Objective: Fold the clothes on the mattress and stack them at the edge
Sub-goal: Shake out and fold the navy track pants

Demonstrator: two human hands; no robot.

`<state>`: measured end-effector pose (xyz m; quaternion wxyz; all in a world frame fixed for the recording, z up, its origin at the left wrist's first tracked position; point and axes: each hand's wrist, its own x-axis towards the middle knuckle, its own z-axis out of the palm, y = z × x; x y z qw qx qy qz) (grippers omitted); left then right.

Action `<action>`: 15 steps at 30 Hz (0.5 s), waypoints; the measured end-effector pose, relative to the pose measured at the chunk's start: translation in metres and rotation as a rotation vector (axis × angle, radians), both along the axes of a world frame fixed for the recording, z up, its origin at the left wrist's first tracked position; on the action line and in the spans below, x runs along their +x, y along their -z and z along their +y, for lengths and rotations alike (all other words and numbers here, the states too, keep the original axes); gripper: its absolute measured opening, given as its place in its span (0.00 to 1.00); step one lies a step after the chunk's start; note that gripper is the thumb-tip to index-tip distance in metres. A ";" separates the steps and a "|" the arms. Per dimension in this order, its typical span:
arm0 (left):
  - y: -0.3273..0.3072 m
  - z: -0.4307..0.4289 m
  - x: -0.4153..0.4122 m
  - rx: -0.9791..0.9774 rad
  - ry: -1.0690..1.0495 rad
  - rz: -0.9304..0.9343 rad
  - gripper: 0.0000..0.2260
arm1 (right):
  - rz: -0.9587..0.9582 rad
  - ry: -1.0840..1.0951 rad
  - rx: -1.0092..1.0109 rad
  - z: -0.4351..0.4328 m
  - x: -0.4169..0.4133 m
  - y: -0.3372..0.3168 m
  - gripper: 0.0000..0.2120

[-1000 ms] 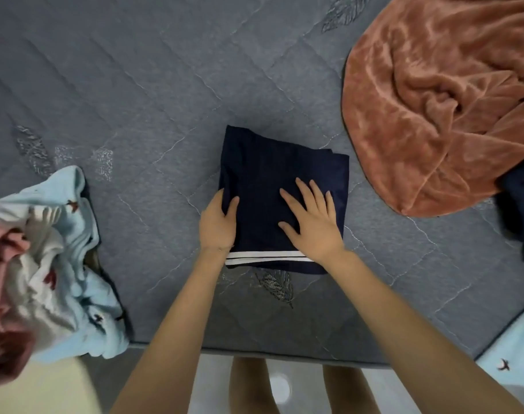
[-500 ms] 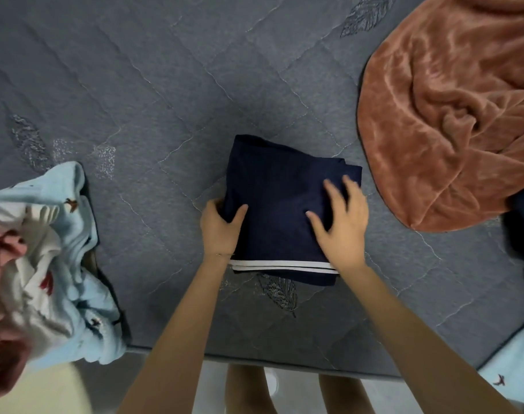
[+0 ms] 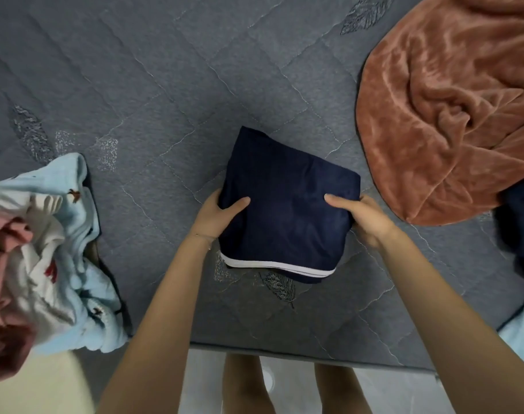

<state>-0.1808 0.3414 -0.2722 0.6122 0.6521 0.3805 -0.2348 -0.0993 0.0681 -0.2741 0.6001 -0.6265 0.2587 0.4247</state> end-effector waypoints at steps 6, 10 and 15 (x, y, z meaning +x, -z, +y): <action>-0.022 0.036 0.030 0.144 0.437 -0.064 0.27 | 0.312 -0.405 0.233 -0.016 -0.022 -0.004 0.30; -0.020 0.021 0.053 0.621 0.786 -0.129 0.27 | 0.239 -0.377 0.068 -0.013 -0.033 0.003 0.34; -0.011 -0.004 0.025 1.020 0.463 -0.259 0.30 | -0.338 -0.202 -0.354 0.003 -0.031 0.006 0.42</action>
